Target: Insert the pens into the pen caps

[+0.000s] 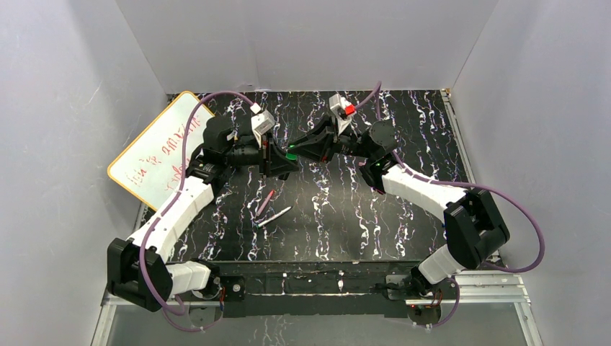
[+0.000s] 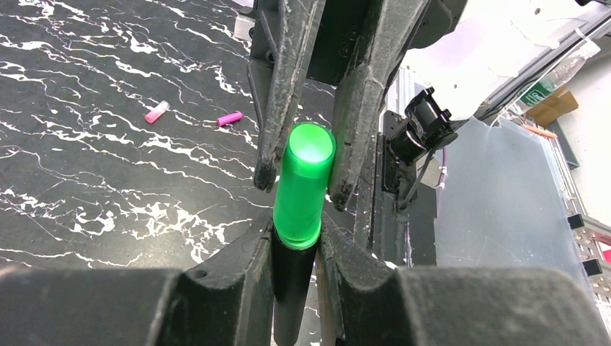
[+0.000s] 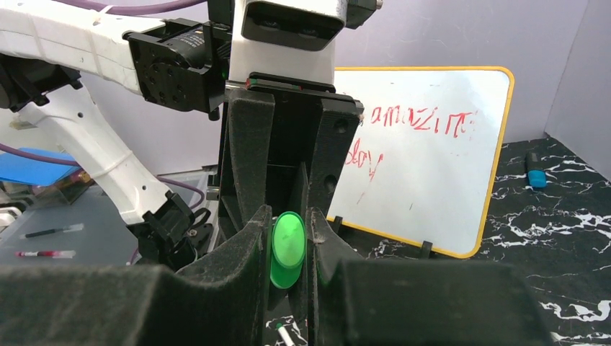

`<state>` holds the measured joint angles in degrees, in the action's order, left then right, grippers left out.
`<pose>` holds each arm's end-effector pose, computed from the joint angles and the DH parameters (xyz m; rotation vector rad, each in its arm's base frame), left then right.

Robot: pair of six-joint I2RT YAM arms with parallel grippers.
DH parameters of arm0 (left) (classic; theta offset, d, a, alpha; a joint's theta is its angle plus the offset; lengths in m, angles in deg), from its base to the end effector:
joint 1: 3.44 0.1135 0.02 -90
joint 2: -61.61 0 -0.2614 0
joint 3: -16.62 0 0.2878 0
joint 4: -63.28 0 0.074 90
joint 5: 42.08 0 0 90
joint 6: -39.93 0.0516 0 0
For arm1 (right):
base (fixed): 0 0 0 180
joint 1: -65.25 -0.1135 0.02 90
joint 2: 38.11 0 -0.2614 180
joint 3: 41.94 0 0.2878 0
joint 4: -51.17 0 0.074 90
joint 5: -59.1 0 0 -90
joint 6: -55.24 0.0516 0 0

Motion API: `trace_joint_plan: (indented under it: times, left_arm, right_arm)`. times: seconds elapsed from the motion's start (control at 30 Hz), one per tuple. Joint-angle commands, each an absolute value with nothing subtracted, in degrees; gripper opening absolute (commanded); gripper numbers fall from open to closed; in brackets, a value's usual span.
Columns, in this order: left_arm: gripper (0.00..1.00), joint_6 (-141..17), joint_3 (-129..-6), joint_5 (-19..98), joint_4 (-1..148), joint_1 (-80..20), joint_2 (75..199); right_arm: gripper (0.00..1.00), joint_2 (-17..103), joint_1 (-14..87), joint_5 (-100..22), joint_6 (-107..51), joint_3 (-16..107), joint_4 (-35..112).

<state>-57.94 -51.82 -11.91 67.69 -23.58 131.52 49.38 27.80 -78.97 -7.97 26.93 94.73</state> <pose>0.2826 -0.1511 0.3414 0.9809 1.4780 -1.2227 0.2781 0.2613 0.3285 -0.9229 1.0886 1.4167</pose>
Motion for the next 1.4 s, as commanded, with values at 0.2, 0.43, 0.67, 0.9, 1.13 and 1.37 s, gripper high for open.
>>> trace_joint_plan:
  times: [0.2,0.43,0.67,0.9,1.13,1.37]
  left_arm:
    - [0.00,-60.0,-64.8,-9.6,48.4,-21.3,129.7]
    - [0.00,-59.5,-65.3,-9.6,48.6,-21.2,129.9]
    - [0.00,-59.3,-65.6,-9.5,48.4,-21.2,129.7]
    - [0.00,-58.9,-65.9,-8.9,48.6,-21.0,129.0]
    - [0.00,-58.9,-65.9,-8.0,47.7,-20.7,128.1]
    - [0.00,-59.5,-66.0,-6.2,45.3,-20.5,126.6]
  right_arm:
    - [0.10,55.8,23.1,-98.2,-6.6,20.4,77.6]
    - [0.10,56.7,22.6,-98.3,-6.5,20.4,77.6]
    - [0.10,57.3,22.3,-98.3,-6.4,20.3,77.7]
    - [0.10,58.0,21.6,-98.2,-5.9,19.9,78.4]
    - [0.10,58.9,20.6,-97.9,-3.1,18.6,82.2]
    - [0.10,60.6,19.2,-97.6,2.5,17.0,90.5]
